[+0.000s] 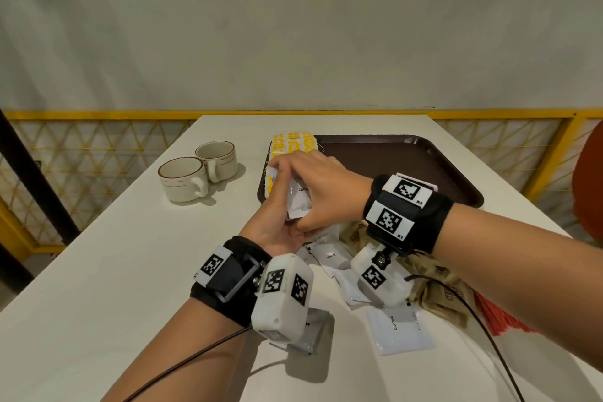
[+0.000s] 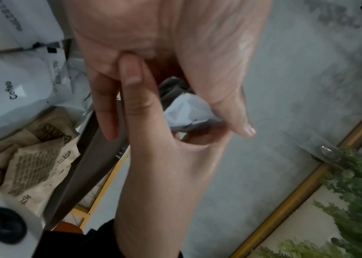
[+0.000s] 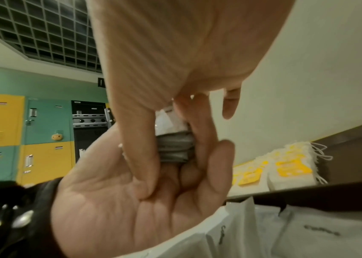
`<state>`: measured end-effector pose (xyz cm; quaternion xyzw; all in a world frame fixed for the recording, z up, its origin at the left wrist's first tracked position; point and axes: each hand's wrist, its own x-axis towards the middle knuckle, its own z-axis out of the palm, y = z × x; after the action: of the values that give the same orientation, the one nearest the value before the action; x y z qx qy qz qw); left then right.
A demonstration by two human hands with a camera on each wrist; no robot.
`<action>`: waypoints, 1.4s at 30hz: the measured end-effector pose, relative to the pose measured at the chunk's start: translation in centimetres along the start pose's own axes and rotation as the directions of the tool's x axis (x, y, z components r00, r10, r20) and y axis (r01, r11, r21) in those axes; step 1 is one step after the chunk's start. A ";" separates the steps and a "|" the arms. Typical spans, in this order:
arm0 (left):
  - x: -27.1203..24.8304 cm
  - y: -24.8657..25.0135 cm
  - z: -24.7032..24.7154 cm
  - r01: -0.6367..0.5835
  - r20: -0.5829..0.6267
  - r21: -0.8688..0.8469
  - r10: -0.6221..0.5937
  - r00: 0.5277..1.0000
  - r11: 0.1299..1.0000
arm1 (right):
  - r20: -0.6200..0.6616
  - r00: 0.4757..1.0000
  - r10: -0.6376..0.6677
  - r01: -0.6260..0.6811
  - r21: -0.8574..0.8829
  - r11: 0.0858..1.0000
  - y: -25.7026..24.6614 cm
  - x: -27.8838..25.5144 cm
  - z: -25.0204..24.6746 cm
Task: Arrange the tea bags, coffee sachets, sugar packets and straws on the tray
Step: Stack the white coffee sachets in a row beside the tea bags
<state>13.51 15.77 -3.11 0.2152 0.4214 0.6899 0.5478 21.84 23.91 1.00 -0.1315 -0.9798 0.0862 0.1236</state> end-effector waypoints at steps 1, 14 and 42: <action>0.0 0.1 0.0 -0.001 -0.003 -0.008 0.001 1.000 1.000 | -0.011 1.000 -0.007 0.007 -0.019 1.000 -0.2 0.0 0.0; 0.5 0.3 -0.3 0.045 0.075 -0.047 -0.041 0.996 0.998 | 0.070 0.997 0.026 -0.027 0.010 1.000 0.5 0.3 -0.4; 0.7 -0.4 -1.3 -0.133 0.190 0.036 0.124 0.974 0.990 | 0.146 0.987 0.061 -0.089 0.193 0.977 2.2 -1.1 -1.3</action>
<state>12.52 15.99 -4.23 0.3190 0.3699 0.6904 0.5337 23.72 25.87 1.51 -0.1490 -0.9669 0.1970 0.0641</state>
